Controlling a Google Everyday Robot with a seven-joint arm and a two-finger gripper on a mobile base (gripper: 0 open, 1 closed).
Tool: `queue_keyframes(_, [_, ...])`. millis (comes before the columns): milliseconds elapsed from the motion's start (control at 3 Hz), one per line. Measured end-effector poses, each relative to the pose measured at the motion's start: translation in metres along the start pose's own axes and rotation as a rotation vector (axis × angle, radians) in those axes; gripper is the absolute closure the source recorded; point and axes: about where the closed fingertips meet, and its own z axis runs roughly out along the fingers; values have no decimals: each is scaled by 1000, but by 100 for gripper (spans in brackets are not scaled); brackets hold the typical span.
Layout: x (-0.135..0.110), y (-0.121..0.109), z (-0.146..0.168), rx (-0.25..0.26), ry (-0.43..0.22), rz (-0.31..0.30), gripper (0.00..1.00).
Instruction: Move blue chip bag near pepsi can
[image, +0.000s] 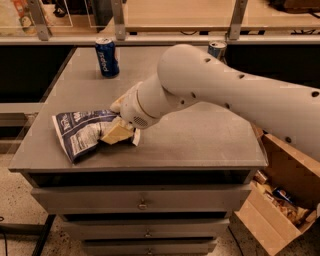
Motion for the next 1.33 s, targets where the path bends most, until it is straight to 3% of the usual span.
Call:
queue_keyframes(333, [-2, 1, -1, 0, 0, -4, 87])
queue_keyframes(667, [-3, 2, -1, 0, 0, -7, 100])
queue_keyframes(1000, [-7, -6, -4, 25, 7, -22, 100])
queue_keyframes(1333, [-14, -29, -7, 71, 22, -44, 100])
